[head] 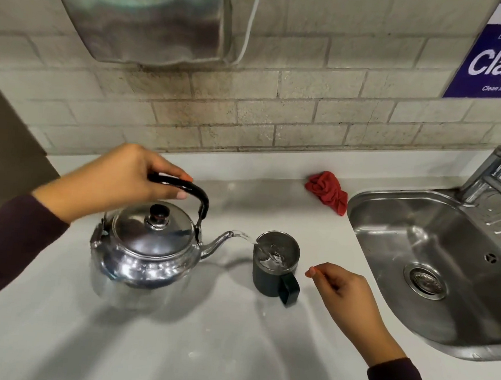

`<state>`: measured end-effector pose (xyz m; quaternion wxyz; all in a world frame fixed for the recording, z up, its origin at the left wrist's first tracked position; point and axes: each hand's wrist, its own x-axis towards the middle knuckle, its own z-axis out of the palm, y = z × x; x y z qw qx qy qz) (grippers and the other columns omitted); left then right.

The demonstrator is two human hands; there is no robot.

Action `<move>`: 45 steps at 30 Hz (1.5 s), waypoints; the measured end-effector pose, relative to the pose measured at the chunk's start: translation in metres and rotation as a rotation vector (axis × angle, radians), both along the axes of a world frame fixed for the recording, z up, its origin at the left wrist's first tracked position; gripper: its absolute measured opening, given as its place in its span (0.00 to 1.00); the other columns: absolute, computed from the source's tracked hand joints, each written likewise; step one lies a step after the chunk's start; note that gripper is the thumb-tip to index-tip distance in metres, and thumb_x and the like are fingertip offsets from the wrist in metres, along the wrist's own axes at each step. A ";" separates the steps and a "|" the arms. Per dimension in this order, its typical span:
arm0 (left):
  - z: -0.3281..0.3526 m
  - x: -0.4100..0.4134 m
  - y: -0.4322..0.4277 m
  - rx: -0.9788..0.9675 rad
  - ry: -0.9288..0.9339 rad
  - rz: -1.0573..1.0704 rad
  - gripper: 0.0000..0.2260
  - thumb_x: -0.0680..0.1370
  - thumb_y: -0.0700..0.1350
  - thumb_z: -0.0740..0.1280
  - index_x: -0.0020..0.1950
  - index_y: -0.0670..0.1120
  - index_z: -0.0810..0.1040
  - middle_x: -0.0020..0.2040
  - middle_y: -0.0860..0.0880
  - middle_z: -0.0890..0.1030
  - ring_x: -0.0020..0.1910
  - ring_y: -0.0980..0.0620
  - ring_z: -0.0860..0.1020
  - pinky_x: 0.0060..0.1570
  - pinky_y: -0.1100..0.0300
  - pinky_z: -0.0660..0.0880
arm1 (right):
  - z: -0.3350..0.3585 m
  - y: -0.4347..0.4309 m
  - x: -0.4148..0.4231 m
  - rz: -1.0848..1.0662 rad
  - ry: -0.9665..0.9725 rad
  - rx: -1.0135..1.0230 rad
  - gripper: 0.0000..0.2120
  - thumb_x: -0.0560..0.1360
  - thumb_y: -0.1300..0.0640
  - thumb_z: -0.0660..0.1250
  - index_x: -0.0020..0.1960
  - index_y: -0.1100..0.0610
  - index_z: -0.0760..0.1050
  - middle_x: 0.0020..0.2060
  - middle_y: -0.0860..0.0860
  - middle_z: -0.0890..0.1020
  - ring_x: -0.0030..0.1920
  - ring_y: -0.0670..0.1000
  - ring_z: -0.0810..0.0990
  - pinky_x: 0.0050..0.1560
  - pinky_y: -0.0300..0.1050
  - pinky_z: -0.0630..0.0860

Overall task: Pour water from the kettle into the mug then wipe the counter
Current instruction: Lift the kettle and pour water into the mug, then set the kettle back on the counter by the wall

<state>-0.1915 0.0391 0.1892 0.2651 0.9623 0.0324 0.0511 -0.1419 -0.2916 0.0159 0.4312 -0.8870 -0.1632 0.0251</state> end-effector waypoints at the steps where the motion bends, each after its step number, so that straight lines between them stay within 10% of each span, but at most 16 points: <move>1: -0.010 -0.004 0.005 -0.088 -0.013 0.042 0.10 0.64 0.49 0.77 0.40 0.63 0.82 0.32 0.68 0.83 0.28 0.66 0.78 0.31 0.77 0.70 | 0.000 0.000 0.000 0.003 0.006 -0.002 0.07 0.75 0.51 0.65 0.40 0.49 0.80 0.24 0.56 0.73 0.23 0.46 0.65 0.27 0.39 0.63; 9: -0.064 -0.003 0.024 -0.396 -0.055 0.227 0.04 0.65 0.41 0.77 0.37 0.49 0.83 0.20 0.61 0.78 0.18 0.67 0.72 0.21 0.81 0.63 | -0.002 0.001 0.002 -0.010 0.020 0.013 0.07 0.75 0.52 0.65 0.38 0.47 0.79 0.26 0.58 0.76 0.23 0.46 0.64 0.29 0.42 0.65; 23: -0.078 0.084 0.019 -0.399 -0.051 0.237 0.09 0.65 0.50 0.77 0.42 0.50 0.83 0.39 0.56 0.83 0.38 0.63 0.78 0.34 0.77 0.72 | -0.002 0.005 0.018 -0.018 0.025 -0.010 0.07 0.75 0.52 0.65 0.40 0.48 0.80 0.21 0.49 0.67 0.23 0.47 0.63 0.28 0.41 0.61; 31: -0.106 0.164 0.002 -0.500 -0.022 0.136 0.12 0.69 0.41 0.75 0.51 0.42 0.83 0.40 0.57 0.81 0.31 0.73 0.78 0.31 0.82 0.69 | -0.007 0.001 0.036 -0.056 -0.010 -0.035 0.07 0.75 0.51 0.65 0.40 0.48 0.80 0.20 0.48 0.66 0.23 0.48 0.64 0.28 0.41 0.62; 45: -0.141 0.257 -0.015 -0.441 0.040 0.014 0.12 0.71 0.41 0.73 0.53 0.41 0.82 0.47 0.49 0.82 0.41 0.61 0.77 0.36 0.84 0.68 | -0.022 0.000 0.061 -0.117 0.006 0.004 0.07 0.75 0.51 0.65 0.40 0.49 0.80 0.20 0.43 0.72 0.22 0.47 0.65 0.24 0.34 0.60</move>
